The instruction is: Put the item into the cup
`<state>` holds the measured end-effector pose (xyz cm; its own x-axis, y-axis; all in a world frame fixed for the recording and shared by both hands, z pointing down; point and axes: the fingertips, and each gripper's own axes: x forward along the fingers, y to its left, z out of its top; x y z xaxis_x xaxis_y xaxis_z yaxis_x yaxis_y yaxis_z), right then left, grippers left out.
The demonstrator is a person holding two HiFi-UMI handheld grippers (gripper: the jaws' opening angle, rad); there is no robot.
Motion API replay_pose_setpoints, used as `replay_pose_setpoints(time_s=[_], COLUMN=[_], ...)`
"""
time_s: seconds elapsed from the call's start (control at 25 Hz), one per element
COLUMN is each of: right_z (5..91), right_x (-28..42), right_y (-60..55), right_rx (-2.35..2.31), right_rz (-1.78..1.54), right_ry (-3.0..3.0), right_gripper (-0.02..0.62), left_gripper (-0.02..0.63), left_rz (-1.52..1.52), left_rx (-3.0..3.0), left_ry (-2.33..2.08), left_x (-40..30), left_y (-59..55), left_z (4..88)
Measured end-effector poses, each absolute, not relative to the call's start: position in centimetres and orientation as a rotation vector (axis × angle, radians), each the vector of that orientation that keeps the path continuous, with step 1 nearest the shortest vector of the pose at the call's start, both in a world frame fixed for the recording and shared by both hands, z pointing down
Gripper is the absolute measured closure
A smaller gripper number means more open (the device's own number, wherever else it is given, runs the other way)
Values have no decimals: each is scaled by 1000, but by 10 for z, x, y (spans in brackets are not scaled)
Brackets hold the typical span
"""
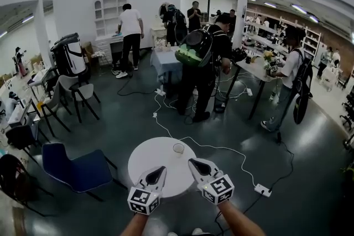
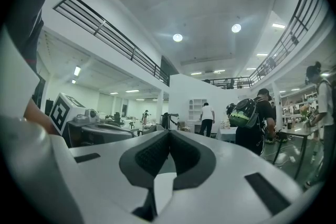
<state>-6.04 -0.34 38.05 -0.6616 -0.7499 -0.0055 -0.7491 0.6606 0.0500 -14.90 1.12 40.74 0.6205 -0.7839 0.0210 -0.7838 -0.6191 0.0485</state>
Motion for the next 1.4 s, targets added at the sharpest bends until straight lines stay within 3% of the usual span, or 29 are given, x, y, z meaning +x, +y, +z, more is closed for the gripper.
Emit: replay_pose_setpoints(time_s=[1.4], right_z=[363], right_x=[-4], right_y=[21], right_rx=[1202], right_rz=[-79], right_ry=[-2870], right_gripper=[578], left_gripper=[591], left_rz=[-19], left_rx=[2750], left_ry=[-1432], left_x=[-93], left_y=[37], left_z=[384])
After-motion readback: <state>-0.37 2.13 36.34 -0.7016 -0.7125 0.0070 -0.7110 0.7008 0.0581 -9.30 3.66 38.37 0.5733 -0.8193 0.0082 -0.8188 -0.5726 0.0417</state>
